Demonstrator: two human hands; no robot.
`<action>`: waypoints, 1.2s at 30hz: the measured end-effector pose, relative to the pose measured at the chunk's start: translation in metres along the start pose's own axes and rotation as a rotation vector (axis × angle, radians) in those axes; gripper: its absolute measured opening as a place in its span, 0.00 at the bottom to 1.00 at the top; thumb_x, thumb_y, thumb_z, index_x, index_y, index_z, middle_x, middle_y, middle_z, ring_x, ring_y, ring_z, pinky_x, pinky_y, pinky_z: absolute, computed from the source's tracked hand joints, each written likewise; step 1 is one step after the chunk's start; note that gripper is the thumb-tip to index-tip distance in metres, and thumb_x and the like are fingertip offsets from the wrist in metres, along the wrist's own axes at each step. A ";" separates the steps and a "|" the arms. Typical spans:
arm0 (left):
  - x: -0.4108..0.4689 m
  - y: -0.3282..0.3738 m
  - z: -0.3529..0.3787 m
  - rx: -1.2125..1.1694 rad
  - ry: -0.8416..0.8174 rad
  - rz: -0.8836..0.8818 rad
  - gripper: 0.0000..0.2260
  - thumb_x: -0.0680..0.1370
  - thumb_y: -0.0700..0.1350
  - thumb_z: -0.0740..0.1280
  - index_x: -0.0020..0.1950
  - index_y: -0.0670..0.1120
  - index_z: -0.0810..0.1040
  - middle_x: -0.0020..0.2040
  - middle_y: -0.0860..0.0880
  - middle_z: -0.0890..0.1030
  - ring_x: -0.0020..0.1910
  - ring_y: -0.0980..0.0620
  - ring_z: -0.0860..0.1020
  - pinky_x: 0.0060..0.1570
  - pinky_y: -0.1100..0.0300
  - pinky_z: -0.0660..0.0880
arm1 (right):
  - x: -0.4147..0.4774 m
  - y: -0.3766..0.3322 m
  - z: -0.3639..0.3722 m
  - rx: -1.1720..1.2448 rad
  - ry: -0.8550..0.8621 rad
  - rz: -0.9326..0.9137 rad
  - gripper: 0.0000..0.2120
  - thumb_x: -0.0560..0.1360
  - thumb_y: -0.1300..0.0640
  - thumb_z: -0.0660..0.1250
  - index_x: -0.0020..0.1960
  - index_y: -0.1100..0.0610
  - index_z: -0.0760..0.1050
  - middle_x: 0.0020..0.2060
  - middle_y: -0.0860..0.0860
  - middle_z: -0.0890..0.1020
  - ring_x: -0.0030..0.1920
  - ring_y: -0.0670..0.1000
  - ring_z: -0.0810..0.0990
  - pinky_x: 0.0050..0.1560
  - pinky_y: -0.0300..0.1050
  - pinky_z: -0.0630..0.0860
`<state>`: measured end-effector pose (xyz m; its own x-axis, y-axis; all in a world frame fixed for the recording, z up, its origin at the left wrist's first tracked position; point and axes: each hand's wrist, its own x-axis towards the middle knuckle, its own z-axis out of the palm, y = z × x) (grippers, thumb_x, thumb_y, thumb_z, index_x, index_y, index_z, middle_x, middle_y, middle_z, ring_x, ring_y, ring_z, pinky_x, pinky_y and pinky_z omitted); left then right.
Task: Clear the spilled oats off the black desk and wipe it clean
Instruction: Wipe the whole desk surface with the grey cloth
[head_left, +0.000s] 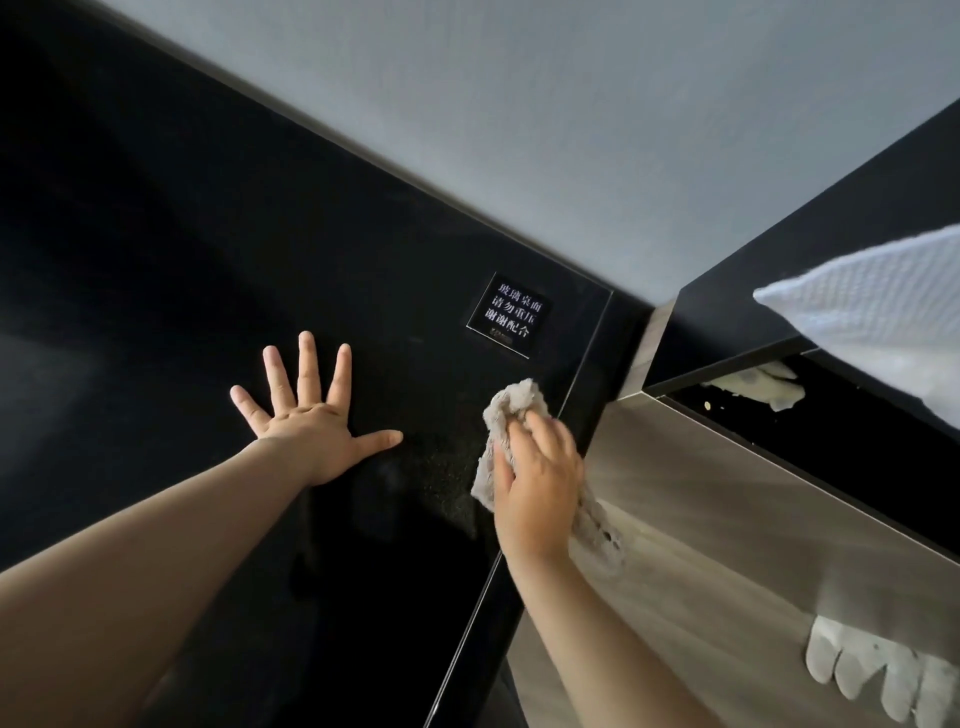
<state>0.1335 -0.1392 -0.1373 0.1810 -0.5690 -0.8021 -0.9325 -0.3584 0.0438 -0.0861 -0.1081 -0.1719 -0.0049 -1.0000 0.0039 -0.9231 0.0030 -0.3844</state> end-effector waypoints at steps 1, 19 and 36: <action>0.000 -0.001 0.001 0.000 0.004 0.002 0.49 0.67 0.78 0.52 0.67 0.56 0.20 0.66 0.48 0.16 0.67 0.37 0.21 0.66 0.28 0.35 | -0.014 -0.003 0.000 0.037 -0.017 -0.015 0.13 0.70 0.61 0.72 0.54 0.55 0.81 0.58 0.46 0.79 0.61 0.52 0.74 0.59 0.50 0.72; 0.004 -0.009 0.006 0.014 0.068 0.014 0.49 0.66 0.79 0.51 0.70 0.57 0.22 0.68 0.48 0.18 0.69 0.37 0.23 0.67 0.29 0.37 | -0.017 0.026 0.007 0.085 0.101 0.049 0.14 0.76 0.49 0.63 0.56 0.54 0.80 0.62 0.49 0.76 0.66 0.55 0.68 0.65 0.51 0.69; -0.028 -0.042 0.049 -0.029 0.521 0.266 0.44 0.72 0.73 0.51 0.79 0.49 0.43 0.79 0.46 0.39 0.77 0.45 0.36 0.73 0.39 0.39 | 0.002 0.020 0.000 -0.043 0.024 0.157 0.15 0.78 0.49 0.63 0.59 0.54 0.80 0.67 0.49 0.74 0.71 0.58 0.64 0.62 0.63 0.68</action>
<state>0.1522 -0.0726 -0.1460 0.0780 -0.9285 -0.3629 -0.9595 -0.1688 0.2257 -0.1047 -0.1096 -0.1797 -0.1588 -0.9868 -0.0307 -0.9259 0.1597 -0.3424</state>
